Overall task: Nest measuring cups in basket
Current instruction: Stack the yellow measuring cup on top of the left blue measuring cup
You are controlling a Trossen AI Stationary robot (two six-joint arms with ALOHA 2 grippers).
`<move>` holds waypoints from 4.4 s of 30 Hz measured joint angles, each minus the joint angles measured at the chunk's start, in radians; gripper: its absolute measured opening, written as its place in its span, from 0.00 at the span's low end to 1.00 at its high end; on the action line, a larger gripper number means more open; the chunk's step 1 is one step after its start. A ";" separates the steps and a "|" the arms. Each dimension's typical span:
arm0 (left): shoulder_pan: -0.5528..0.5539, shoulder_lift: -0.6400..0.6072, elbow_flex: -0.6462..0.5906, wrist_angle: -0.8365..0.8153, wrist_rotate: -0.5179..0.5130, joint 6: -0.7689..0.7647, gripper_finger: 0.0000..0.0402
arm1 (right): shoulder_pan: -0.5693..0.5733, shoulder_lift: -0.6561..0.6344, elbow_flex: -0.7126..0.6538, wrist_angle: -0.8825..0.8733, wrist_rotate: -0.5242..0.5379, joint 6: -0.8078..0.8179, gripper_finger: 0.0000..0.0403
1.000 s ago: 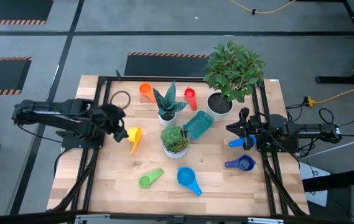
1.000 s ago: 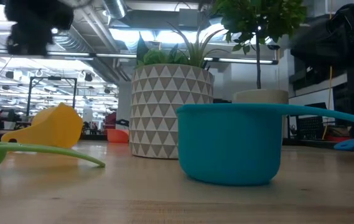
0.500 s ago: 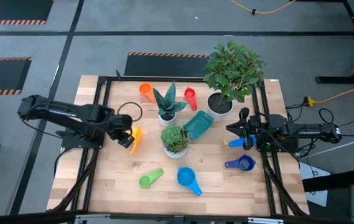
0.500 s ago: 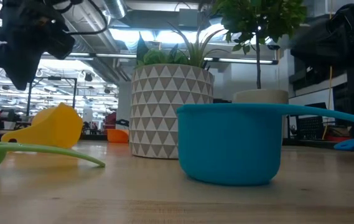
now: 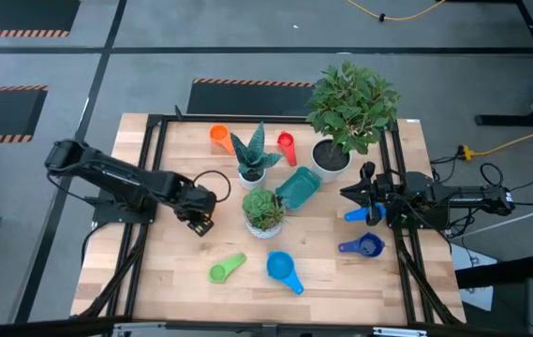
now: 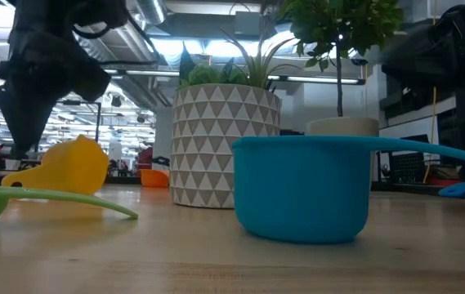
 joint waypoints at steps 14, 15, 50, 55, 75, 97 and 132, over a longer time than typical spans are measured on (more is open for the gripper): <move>-0.005 0.110 -0.001 0.084 -0.053 0.003 0.33 | 0.000 0.000 0.000 0.000 0.000 -0.001 0.12; -0.005 0.116 -0.001 0.091 -0.056 0.003 0.33 | 0.000 0.000 0.000 0.000 0.000 -0.001 0.12; -0.036 0.233 0.001 0.124 -0.126 -0.015 0.01 | 0.000 0.000 0.000 0.000 -0.001 0.000 0.12; -0.037 0.224 0.033 0.120 -0.134 -0.010 0.01 | 0.000 0.000 0.000 0.002 -0.001 0.000 0.12; -0.279 -0.056 0.241 0.130 -0.336 0.060 0.01 | 0.000 0.006 0.001 0.276 0.000 0.102 0.17; -0.268 -0.059 0.244 0.581 -0.717 0.562 0.01 | 0.088 0.310 0.229 0.437 0.000 -0.076 0.53; -0.240 -0.059 0.244 0.581 -0.740 0.563 0.01 | 0.103 1.355 1.048 0.425 0.105 -0.431 0.53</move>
